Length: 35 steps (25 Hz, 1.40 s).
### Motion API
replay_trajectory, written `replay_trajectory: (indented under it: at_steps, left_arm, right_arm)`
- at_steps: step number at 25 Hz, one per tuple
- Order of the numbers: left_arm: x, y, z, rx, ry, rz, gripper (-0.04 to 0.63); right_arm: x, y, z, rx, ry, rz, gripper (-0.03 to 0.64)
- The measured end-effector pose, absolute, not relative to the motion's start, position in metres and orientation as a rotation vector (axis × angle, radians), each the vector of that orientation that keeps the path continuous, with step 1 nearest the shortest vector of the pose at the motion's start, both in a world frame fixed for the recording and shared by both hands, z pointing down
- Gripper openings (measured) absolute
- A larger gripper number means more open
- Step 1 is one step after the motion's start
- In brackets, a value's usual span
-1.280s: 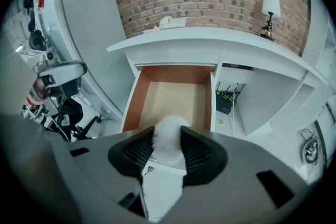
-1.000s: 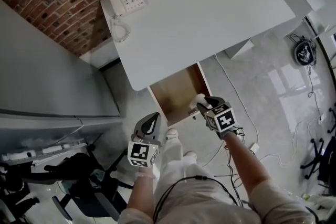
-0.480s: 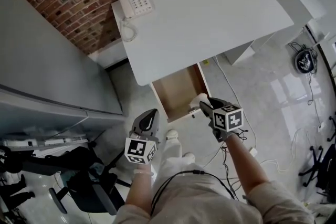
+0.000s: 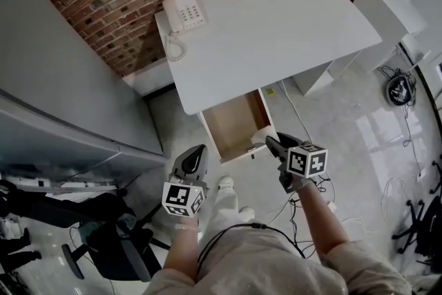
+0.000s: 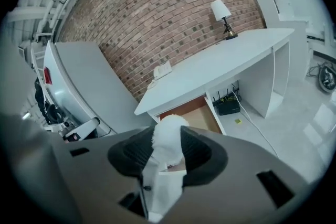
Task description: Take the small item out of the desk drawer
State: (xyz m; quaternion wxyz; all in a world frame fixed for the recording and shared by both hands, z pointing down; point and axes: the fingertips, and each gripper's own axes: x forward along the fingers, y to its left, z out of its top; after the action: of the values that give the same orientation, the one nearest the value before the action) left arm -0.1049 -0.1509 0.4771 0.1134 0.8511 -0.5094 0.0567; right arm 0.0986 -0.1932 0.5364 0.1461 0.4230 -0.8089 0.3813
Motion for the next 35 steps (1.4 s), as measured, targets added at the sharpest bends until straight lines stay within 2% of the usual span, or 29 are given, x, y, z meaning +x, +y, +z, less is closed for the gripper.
replay_trajectory:
  at_steps: [15, 35]
  left_arm:
    - [-0.128, -0.123, 0.436, 2.464, -1.618, 0.093, 0.005]
    - [-0.134, -0.074, 0.389, 2.498, -1.728, 0.019, 0.005]
  right_arm:
    - [0.096, -0.168, 0.486, 1.244, -2.504, 1.176, 0.161]
    - [0.133, -0.133, 0.434, 1.371, -2.637, 0.994, 0.161]
